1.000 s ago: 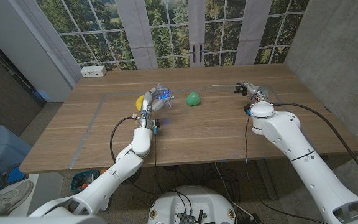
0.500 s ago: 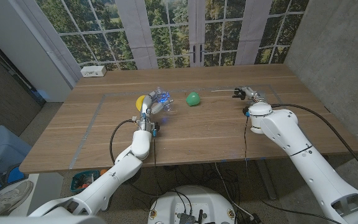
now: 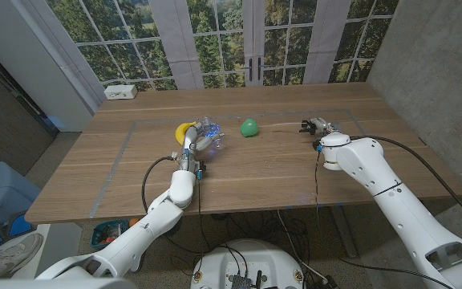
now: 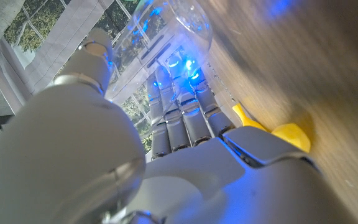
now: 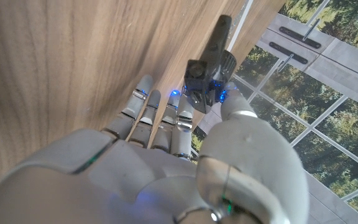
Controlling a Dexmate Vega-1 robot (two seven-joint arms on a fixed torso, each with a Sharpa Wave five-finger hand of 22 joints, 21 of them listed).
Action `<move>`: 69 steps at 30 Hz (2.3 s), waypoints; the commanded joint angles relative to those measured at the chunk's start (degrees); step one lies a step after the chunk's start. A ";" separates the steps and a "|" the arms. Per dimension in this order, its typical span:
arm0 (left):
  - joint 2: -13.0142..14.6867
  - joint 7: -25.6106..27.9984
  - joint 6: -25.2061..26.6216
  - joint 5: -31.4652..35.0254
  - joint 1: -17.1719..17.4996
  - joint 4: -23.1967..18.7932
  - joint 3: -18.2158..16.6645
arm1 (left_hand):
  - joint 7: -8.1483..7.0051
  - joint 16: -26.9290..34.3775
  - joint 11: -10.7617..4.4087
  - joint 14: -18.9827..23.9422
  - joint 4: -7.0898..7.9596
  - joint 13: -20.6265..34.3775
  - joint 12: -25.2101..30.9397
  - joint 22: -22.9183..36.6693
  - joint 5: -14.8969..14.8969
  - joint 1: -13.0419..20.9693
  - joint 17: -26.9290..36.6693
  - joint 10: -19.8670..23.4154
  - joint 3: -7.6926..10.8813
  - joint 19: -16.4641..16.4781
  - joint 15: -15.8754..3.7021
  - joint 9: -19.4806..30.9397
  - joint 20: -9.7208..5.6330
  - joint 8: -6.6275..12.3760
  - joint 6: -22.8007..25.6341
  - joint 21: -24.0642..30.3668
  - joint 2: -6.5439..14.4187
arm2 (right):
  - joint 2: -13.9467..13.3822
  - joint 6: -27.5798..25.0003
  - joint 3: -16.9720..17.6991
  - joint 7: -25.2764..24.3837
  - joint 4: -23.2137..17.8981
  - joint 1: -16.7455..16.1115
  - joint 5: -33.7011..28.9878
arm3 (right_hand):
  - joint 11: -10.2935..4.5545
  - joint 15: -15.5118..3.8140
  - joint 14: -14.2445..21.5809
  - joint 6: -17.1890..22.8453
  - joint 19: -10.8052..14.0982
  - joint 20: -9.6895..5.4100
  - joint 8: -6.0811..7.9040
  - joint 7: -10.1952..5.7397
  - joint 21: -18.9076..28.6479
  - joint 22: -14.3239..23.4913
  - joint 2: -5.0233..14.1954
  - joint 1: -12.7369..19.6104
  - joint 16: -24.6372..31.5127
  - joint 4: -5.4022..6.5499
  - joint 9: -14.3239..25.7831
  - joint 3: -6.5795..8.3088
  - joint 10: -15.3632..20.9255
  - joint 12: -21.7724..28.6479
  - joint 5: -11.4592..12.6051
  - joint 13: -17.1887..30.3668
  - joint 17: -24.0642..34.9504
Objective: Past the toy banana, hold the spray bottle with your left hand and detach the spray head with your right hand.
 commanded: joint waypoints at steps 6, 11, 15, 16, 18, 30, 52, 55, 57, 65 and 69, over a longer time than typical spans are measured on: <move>0.89 -0.09 2.58 -0.02 -0.32 -0.80 0.71 | -8.12 -0.42 -12.61 2.84 4.63 -1.18 -0.93 0.03 0.35 10.72 -1.79 11.90 4.36 -0.65 -10.99 -0.54 -5.60 -0.97 10.10 -0.40 7.69 | -1.60 -5.44 -1.51 0.72 2.61 3.77 4.54 | 2.14 -0.62 -1.98 -6.25 -1.78 1.31 -3.21 0.93 -0.08 0.08 2.95 5.09 -0.11 -0.35 -1.02 0.74 -2.94 -1.45 1.28 -0.10 0.25; 1.35 -0.21 3.95 0.27 -0.36 -1.42 1.00 | -8.19 -1.27 -12.89 0.69 5.36 -1.85 -1.35 -0.02 0.64 9.53 -3.76 10.81 3.09 -1.59 -10.51 -1.02 -5.04 -2.36 9.33 -1.18 6.08 | -2.20 -6.97 -2.51 0.80 3.08 4.87 4.77 | 3.92 0.94 -3.36 -13.31 -3.02 2.19 -7.03 1.09 -0.31 0.05 1.37 4.66 -0.44 -0.21 -2.09 -0.62 -5.73 -1.98 1.72 -0.22 0.31; 1.95 -0.66 5.74 0.30 -0.30 -2.46 1.22 | -8.60 -1.46 -13.17 -1.96 5.57 -2.99 -2.48 -0.13 0.69 7.86 -5.63 8.52 1.39 -4.05 -10.36 -1.55 -4.15 -3.93 8.29 -2.77 3.99 | -2.27 -7.84 -2.83 0.68 3.43 5.46 5.03 | 5.02 1.89 -4.27 -17.60 -4.01 2.94 -9.68 1.14 -0.60 0.05 0.85 3.74 -0.74 0.17 -2.92 -1.69 -7.36 -2.05 1.88 -0.33 0.29; 2.15 -0.79 6.43 0.29 -0.24 -2.90 1.25 | -8.52 -1.43 -13.19 -2.65 5.62 -3.32 -2.70 -0.15 0.65 7.47 -5.91 8.21 0.89 -4.50 -10.36 -1.68 -3.76 -4.32 7.95 -3.10 3.47 | -2.20 -8.08 -2.89 0.51 3.52 5.61 5.05 | 5.21 2.02 -4.47 -18.77 -4.25 3.13 -10.38 1.20 -0.68 0.05 0.86 3.64 -0.79 0.20 -3.13 -1.86 -7.63 -2.01 1.94 -0.37 0.30; 2.33 -1.03 7.39 0.07 -0.20 -3.40 1.30 | -8.77 -1.54 -13.19 -4.68 5.72 -4.31 -3.60 -0.18 0.68 6.72 -6.68 6.52 -0.09 -5.61 -10.20 -2.03 -3.42 -5.12 7.63 -3.97 2.52 | -2.33 -8.13 -3.11 0.55 3.55 5.79 4.98 | 5.40 2.36 -4.92 -20.84 -4.64 3.40 -11.68 1.41 -0.82 0.04 0.67 3.40 -0.96 0.21 -3.53 -2.25 -8.26 -1.96 2.02 -0.44 0.26; 5.36 -5.12 17.46 -1.48 -0.22 -9.41 2.03 | -9.95 -0.55 -11.66 -17.96 7.02 -14.18 -5.01 -0.25 0.60 -0.51 -12.11 -7.13 -7.65 -12.68 -8.91 -5.97 0.43 -15.20 -0.56 -12.60 0.06 | -3.06 -8.69 -3.82 1.23 3.28 6.43 4.94 | 7.14 4.30 -7.01 -29.77 -7.11 5.47 -17.92 2.98 -1.92 0.05 -0.02 1.59 -1.90 0.54 -5.78 -4.28 -14.36 -2.53 2.22 -0.98 -0.03; 9.50 -14.21 16.43 -4.31 -1.99 -10.64 3.47 | -12.31 -1.79 -1.22 -51.34 8.70 -27.02 -5.43 0.13 1.37 -14.36 -14.38 -50.99 -14.61 -29.27 2.40 -7.17 6.79 -25.09 -40.63 -35.96 -1.03 | -5.28 -1.41 -4.25 3.93 1.61 4.03 3.27 | 10.79 7.59 -11.05 -39.52 -12.07 10.27 -23.75 5.39 -5.09 -0.02 -2.44 -5.72 -4.55 2.58 -8.52 -8.56 -22.62 -2.93 0.57 -2.15 -1.10; 9.56 -14.91 14.31 -4.89 -1.98 -10.22 3.18 | -13.12 -1.76 -0.89 -55.35 9.61 -27.33 -5.44 0.21 1.25 -17.25 -14.32 -56.76 -15.53 -32.22 3.36 -7.26 7.60 -24.96 -44.43 -38.67 -0.80 | -6.01 0.54 -4.29 4.98 1.32 3.35 3.03 | 11.58 8.82 -12.29 -41.01 -13.52 11.97 -24.13 5.97 -6.24 -0.05 -3.52 -8.78 -5.30 3.47 -9.04 -10.10 -24.41 -2.91 -0.04 -2.31 -1.26; 9.48 -15.03 13.73 -5.13 -1.90 -10.11 3.02 | -13.55 -1.87 -0.14 -59.58 10.30 -27.46 -5.31 0.27 1.22 -19.52 -14.29 -61.11 -16.13 -35.58 4.71 -7.30 8.36 -25.00 -47.65 -41.24 -0.35 | -6.24 1.33 -4.36 5.18 1.21 3.08 2.85 | 11.97 9.23 -13.41 -42.00 -14.66 12.63 -24.28 6.14 -7.11 -0.08 -4.11 -10.78 -5.93 4.11 -9.31 -11.08 -25.62 -2.93 -0.04 -2.45 -1.39; 8.78 -14.26 9.15 -6.50 -0.56 -10.50 1.38 | -13.54 -2.08 1.88 -69.44 12.26 -27.59 -5.03 0.48 1.02 -25.50 -14.20 -68.56 -17.62 -44.20 7.00 -7.36 10.91 -24.89 -53.74 -46.95 0.71 | -8.17 8.63 -3.77 9.14 1.08 0.51 2.69 | 12.70 10.89 -17.81 -46.47 -18.87 13.49 -24.63 5.31 -10.93 -0.25 -6.21 -17.84 -8.65 6.26 -10.59 -14.61 -30.78 -3.22 0.74 -3.61 -2.51; 8.87 -13.73 8.53 -7.07 0.52 -12.14 0.43 | -13.61 -1.98 2.02 -70.59 12.69 -27.62 -4.94 0.50 1.04 -26.68 -14.16 -69.29 -17.97 -45.31 7.30 -7.38 11.15 -24.81 -54.18 -47.70 0.76 | -9.20 14.91 -3.67 11.78 1.59 -1.28 1.67 | 12.17 10.64 -19.68 -47.21 -20.21 13.43 -24.55 4.47 -12.29 -0.34 -6.54 -19.55 -9.73 6.75 -11.15 -15.41 -31.77 -3.20 0.92 -4.34 -3.08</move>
